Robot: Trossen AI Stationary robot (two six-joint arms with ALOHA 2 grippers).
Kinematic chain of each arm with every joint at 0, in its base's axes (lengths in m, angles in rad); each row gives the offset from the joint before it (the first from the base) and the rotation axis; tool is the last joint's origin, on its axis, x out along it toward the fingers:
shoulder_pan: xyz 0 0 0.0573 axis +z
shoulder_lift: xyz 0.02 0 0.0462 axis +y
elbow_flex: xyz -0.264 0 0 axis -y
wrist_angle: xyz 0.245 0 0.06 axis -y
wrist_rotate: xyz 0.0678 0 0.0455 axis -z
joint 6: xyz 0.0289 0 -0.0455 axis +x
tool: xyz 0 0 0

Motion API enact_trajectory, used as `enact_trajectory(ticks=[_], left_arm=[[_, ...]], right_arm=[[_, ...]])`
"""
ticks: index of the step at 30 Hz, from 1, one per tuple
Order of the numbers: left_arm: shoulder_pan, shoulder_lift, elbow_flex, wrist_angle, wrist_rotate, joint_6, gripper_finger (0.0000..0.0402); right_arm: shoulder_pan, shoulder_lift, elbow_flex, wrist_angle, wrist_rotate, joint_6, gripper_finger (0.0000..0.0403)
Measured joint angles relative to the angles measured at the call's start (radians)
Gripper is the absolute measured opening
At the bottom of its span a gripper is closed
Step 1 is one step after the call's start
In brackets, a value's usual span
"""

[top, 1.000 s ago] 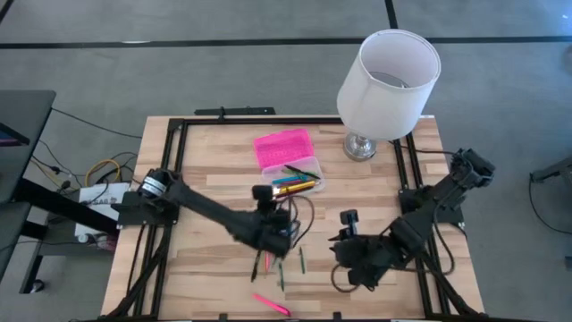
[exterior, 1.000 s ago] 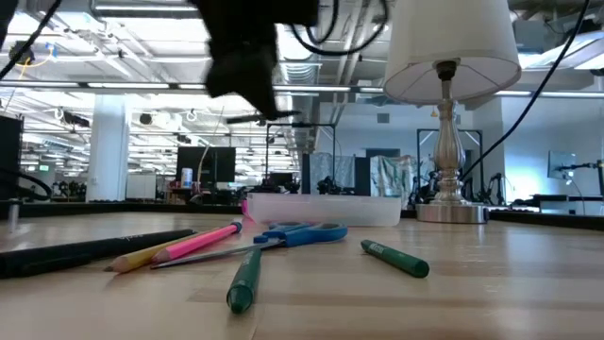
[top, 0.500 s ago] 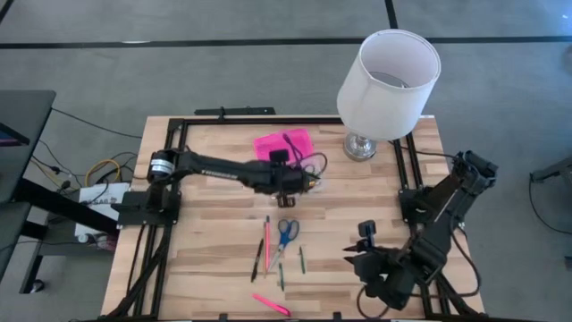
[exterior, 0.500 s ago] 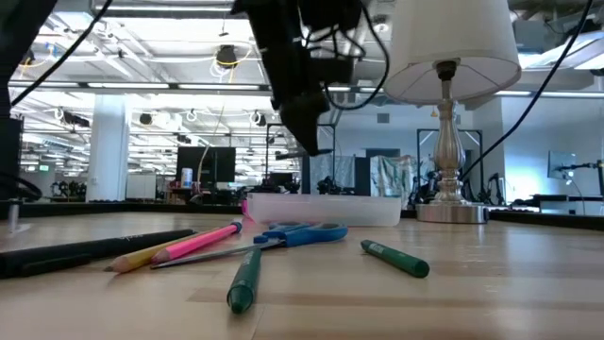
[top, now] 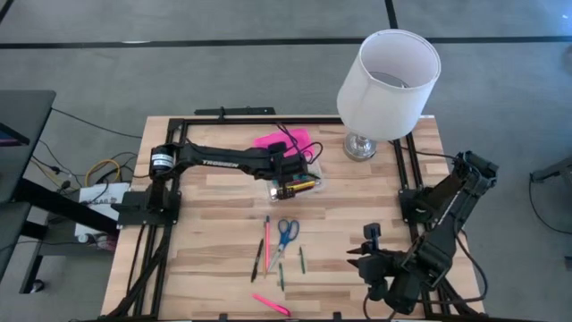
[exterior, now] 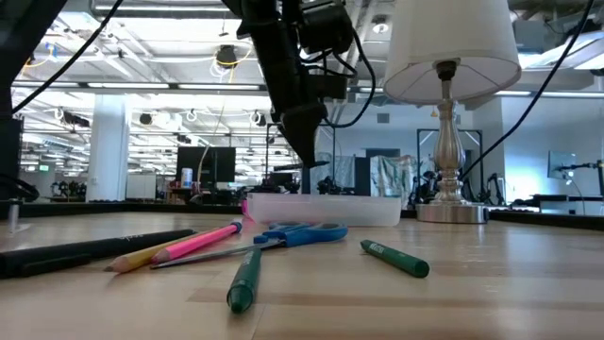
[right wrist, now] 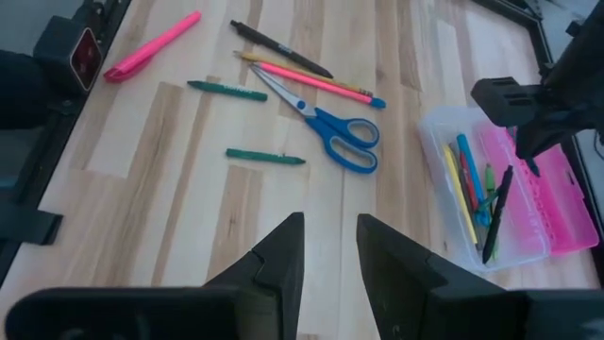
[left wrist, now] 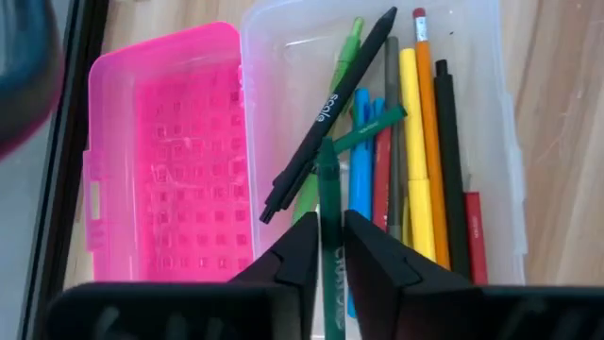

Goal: Pick & place school supplies into a supply box
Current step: Put the green crayon into the pink supply box, then put the right green crayon into the pink supply box

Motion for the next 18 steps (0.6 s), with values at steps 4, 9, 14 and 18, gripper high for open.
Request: enact_trajectory(ticks=[4,9,14,18], left_arm=[[-0.001,0.0,0.0,0.007,-0.015,0.0,0.0087],[-0.001,0.0,0.0,-0.008,-0.023,0.0,0.012],[-0.036,-0.018,-0.001,-0.072,-0.038,-0.009,0.0129],[-0.092,-0.066,-0.001,-0.138,-0.067,-0.026,0.0129]], right_arm=[[-0.007,0.0,0.0,0.009,0.002,0.0,0.0095],[-0.029,0.0,0.0,0.034,0.004,0.0,0.0095],[-0.072,0.005,0.0,0.084,0.006,0.033,0.0095],[-0.113,0.044,0.0,0.114,-0.002,0.043,0.0095]])
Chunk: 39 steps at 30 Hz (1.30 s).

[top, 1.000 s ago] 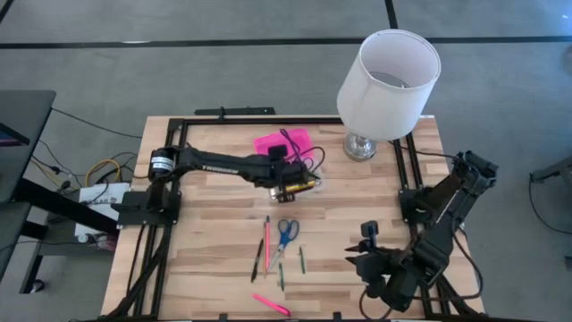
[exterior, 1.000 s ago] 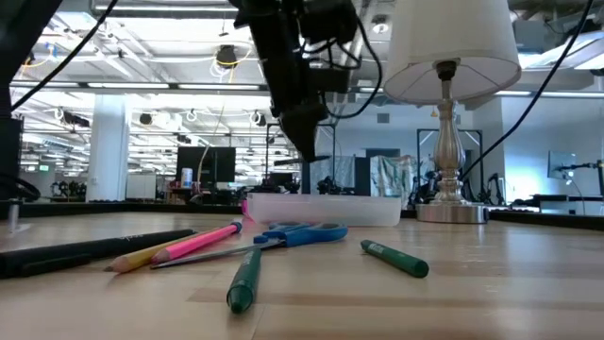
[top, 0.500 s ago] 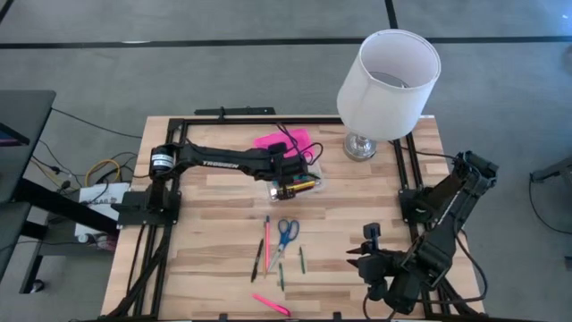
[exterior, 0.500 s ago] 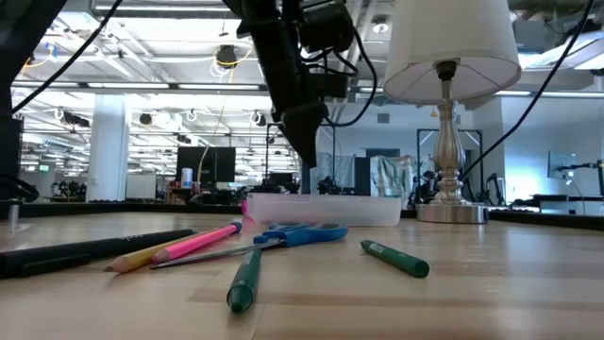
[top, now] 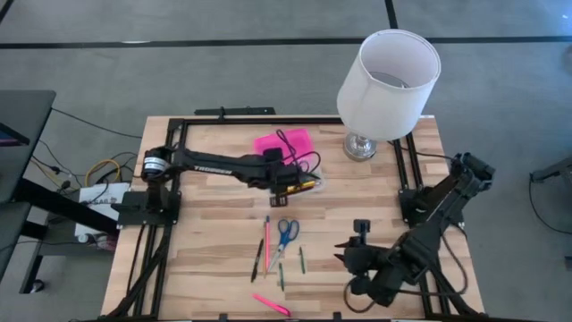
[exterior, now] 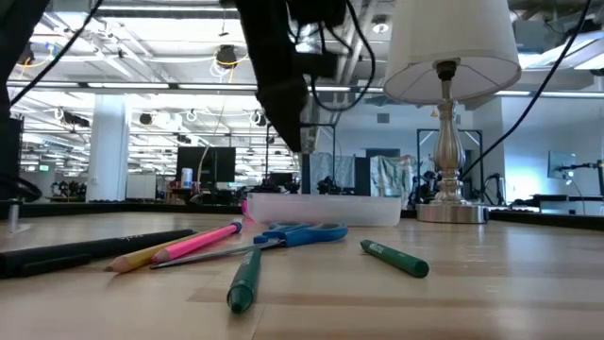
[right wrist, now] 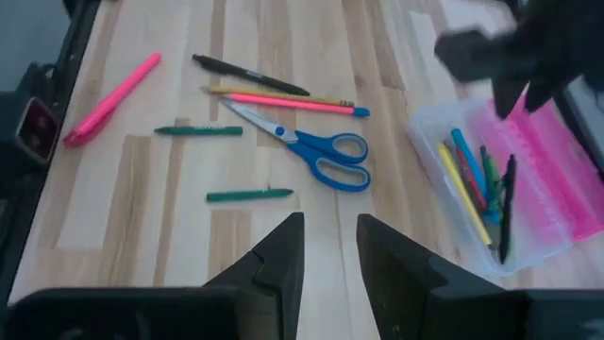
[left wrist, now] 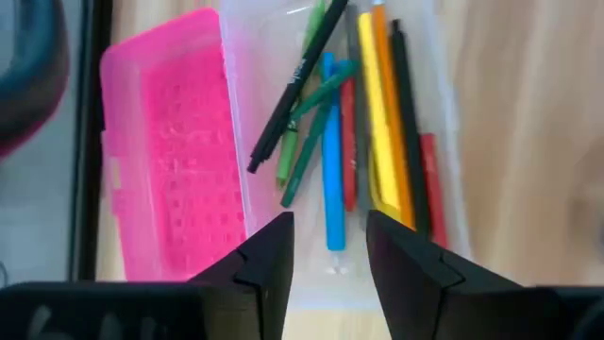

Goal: Pick & place school supplies into a supply box
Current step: Put the right green crayon into the pink supply box

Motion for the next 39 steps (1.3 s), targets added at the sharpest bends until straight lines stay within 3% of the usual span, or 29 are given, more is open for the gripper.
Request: enact_trajectory(ticks=[7,12,18,23,27,32,39], left_arm=[[-0.142,-0.109,0.0,-0.068,-0.049,-0.065,0.013],[-0.266,-0.188,-0.041,-0.087,-0.193,-0.133,0.013],[-0.433,-0.348,-0.284,-0.058,-0.407,-0.345,0.013],[-0.626,-0.487,-0.562,0.116,-0.604,-0.554,0.013],[-0.791,-0.542,-0.717,0.285,-0.762,-0.598,0.013],[-0.939,-0.54,-0.799,0.38,-0.903,-0.601,0.013],[-1.004,-0.544,-0.798,0.382,-1.035,-0.58,0.013]], right_arm=[[-0.081,0.148,0.0,0.101,-0.01,0.017,0.0095],[-0.143,0.233,0.0,0.184,-0.098,0.086,0.0095],[-0.213,0.299,0.0,0.268,-0.225,0.132,0.0095],[-0.276,0.314,0.003,0.329,-0.348,0.165,0.0095],[-0.308,0.315,0.002,0.332,-0.372,0.225,0.0095],[-0.321,0.317,0.0,0.328,-0.382,0.307,0.0095],[-0.327,0.317,0.0,0.33,-0.424,0.406,0.0095]])
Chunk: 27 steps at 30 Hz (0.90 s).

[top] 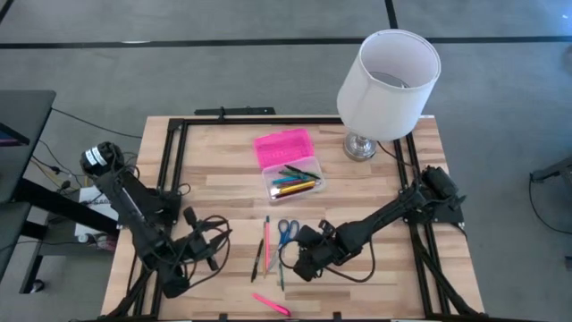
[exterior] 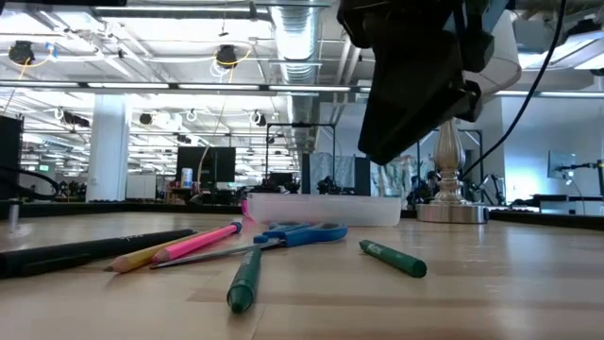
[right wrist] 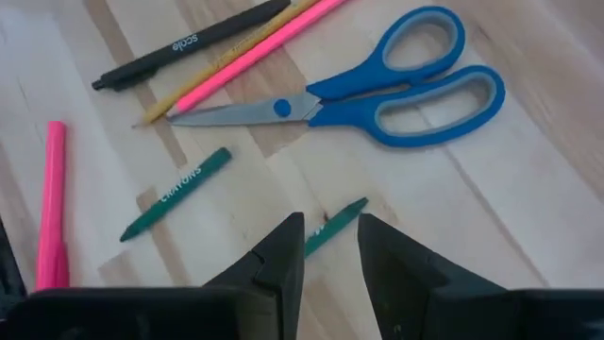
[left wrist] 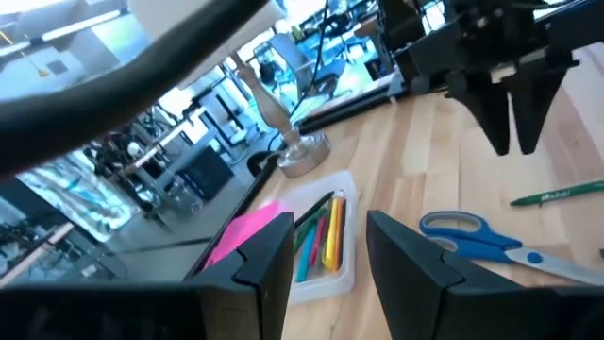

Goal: Pick & place school supplies into a supply box
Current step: Put the right green crayon into the pink supply box

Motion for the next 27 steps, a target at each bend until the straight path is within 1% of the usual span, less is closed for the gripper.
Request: enact_trajectory(ticks=[4,7,9,12,16,21,27], left_arm=[[0.002,0.0,0.0,-0.012,-0.001,0.0,0.013],[0.001,0.0,0.0,-0.013,0.015,0.0,0.013],[0.001,0.0,0.0,-0.013,0.018,-0.002,0.013],[0.002,0.0,0.0,-0.013,0.022,-0.011,0.013],[0.001,0.0,0.0,-0.013,0.026,-0.018,0.013],[0.001,0.001,0.0,-0.013,0.051,-0.036,0.013],[0.001,0.001,0.0,-0.013,0.079,-0.043,0.013]], right_arm=[[0.0,0.035,-0.002,0.058,-0.003,0.045,0.0095],[-0.002,0.058,0.002,0.158,-0.062,-0.008,0.0095],[-0.006,0.065,0.002,0.173,-0.114,-0.04,0.0095],[-0.013,0.066,0.005,0.145,-0.157,-0.013,0.0095],[-0.023,0.064,0.005,0.073,-0.15,0.027,0.0095],[-0.044,0.097,0.005,0.057,-0.164,0.042,0.0095],[-0.056,0.098,0.005,0.042,-0.153,0.042,0.0095]])
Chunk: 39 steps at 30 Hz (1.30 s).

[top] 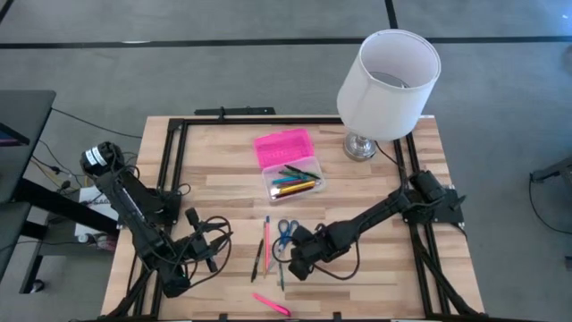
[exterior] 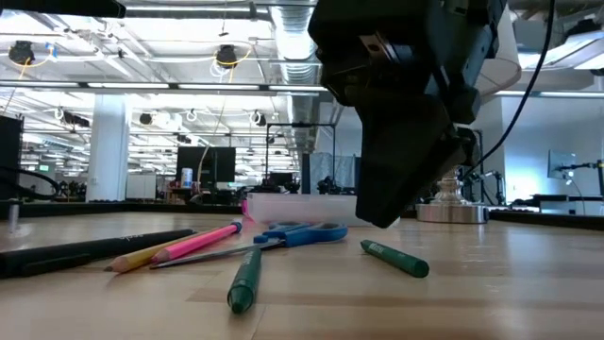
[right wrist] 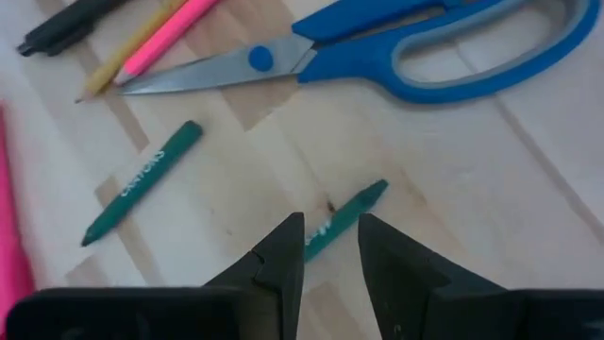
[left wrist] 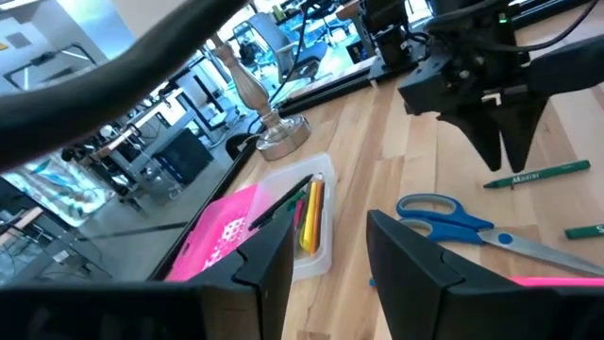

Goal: Pick & place school supplies into a supply box
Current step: Put the right green crayon into the pink supply box

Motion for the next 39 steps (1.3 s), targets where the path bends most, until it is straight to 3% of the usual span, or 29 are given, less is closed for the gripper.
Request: enact_trajectory(ticks=[17,26,39], left_arm=[[0.0,0.0,0.0,0.0,0.0,-0.006,0.013],[0.0,0.001,0.0,-0.006,0.013,-0.013,0.013],[0.001,0.002,0.0,-0.011,0.018,-0.014,0.013]], right_arm=[[-0.003,0.023,0.0,-0.01,0.023,0.016,0.0095],[-0.011,0.083,0.007,-0.002,-0.046,0.031,0.0095],[-0.009,0.089,0.043,-0.153,-0.105,-0.153,0.0094]])
